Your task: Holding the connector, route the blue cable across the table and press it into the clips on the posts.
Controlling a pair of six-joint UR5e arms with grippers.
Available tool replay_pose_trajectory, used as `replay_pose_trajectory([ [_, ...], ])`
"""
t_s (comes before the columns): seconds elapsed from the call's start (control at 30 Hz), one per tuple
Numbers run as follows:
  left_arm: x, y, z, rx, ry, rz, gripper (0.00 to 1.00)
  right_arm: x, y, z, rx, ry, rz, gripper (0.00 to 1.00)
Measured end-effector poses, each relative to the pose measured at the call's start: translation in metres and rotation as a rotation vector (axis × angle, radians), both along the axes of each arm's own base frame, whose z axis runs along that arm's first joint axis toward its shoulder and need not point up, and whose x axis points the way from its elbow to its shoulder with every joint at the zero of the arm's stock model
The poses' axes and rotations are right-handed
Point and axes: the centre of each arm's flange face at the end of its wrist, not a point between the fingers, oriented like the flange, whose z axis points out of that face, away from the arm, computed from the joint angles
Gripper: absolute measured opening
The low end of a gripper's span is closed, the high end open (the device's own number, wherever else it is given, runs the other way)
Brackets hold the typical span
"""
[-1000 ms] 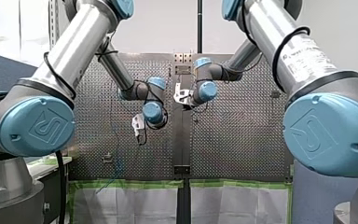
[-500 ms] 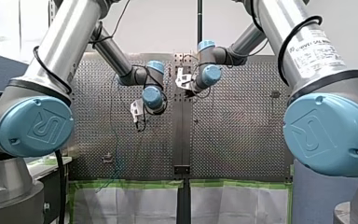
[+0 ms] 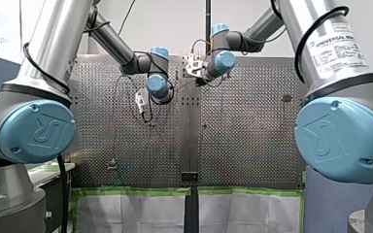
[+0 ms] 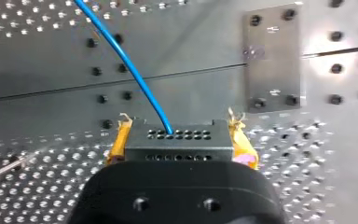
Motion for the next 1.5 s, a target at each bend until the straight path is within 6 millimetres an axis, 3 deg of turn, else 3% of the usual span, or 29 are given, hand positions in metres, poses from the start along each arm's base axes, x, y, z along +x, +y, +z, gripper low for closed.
replay_pose_trajectory([
  [0.57,-0.016,0.009,0.101,-0.077,-0.181,-0.015,0.01,-0.027,0.031,0.089,-0.098,-0.075,0.030,0.00],
  [0.7,-0.020,0.014,0.124,-0.094,-0.221,-0.014,0.01,-0.028,0.030,0.090,-0.100,-0.076,0.035,0.00],
  [0.87,-0.014,0.014,0.118,-0.087,-0.211,-0.013,0.01,-0.024,0.023,0.074,-0.080,-0.061,0.044,0.00],
  [1.23,0.015,0.007,0.067,-0.058,-0.149,-0.023,0.01,-0.018,0.010,0.050,-0.050,-0.044,0.052,0.00],
  [1.5,0.029,0.016,0.072,-0.060,-0.167,-0.010,0.01,-0.014,0.004,0.037,-0.038,-0.040,0.076,0.00],
])
